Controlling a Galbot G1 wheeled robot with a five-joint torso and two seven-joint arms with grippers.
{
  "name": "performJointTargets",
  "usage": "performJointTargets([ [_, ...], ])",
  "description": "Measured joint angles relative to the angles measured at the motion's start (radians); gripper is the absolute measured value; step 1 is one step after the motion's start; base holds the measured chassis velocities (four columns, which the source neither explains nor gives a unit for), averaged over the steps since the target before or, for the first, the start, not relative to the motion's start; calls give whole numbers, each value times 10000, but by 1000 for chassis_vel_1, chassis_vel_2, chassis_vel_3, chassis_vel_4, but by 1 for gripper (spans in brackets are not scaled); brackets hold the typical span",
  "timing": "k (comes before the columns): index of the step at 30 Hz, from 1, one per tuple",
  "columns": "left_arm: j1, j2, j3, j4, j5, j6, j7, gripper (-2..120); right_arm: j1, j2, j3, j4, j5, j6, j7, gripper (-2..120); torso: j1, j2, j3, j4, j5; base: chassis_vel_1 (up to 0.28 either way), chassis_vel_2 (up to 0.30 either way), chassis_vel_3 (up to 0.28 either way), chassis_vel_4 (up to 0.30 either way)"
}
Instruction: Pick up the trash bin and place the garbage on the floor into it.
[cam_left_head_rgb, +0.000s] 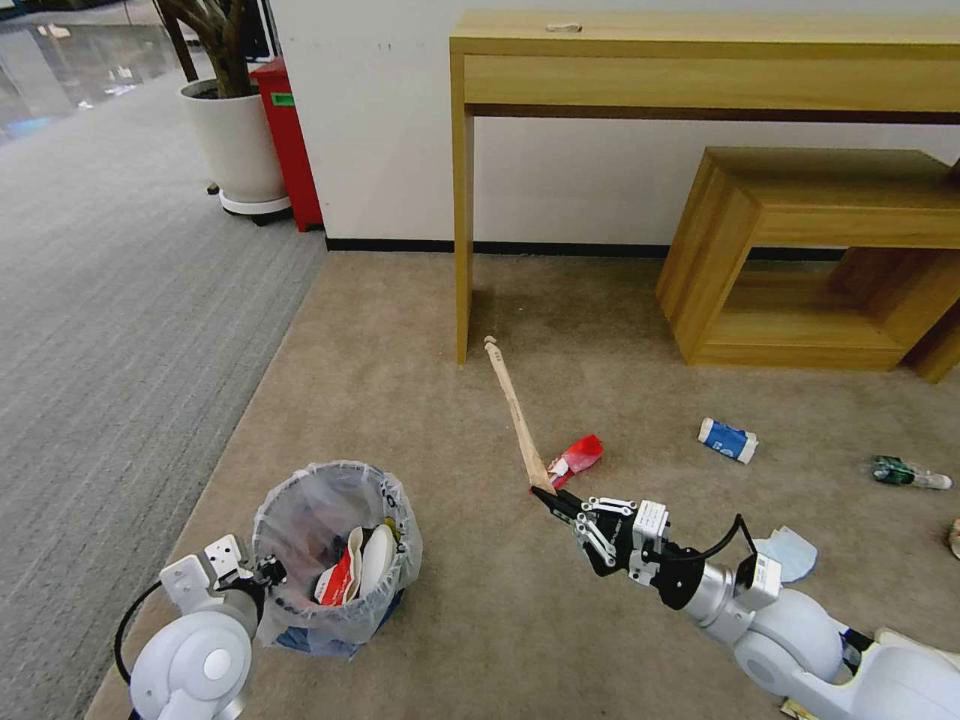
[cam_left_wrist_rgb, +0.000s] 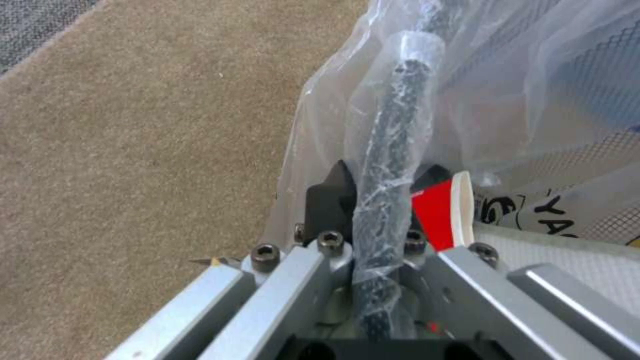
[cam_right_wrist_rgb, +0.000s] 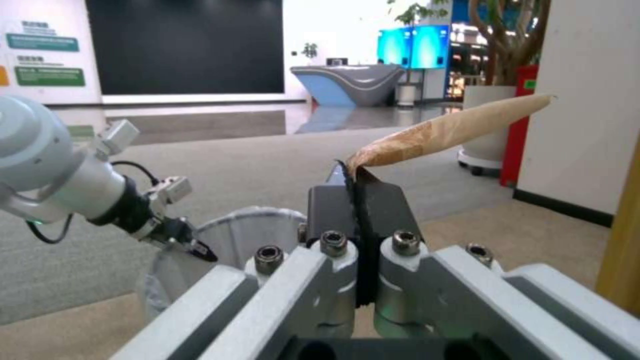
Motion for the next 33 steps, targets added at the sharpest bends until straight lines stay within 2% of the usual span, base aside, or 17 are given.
performJointTargets([
  [17,-163,-156,103,301,199,-47,68,0,907,54,-978,637,562,-158,53,0,-1,0,0,-1,0,0,0,0,0],
  [21,-189,-182,128,301,207,-47,51,0,1175,134,-1359,557,562,-146,37,0,-1,0,1,0,-3,0,0,0,0],
  [33,-188,-194,139,301,207,-48,14,0,1292,247,-1360,29,545,116,-168,0,0,-1,1,-2,-5,0,0,0,0],
])
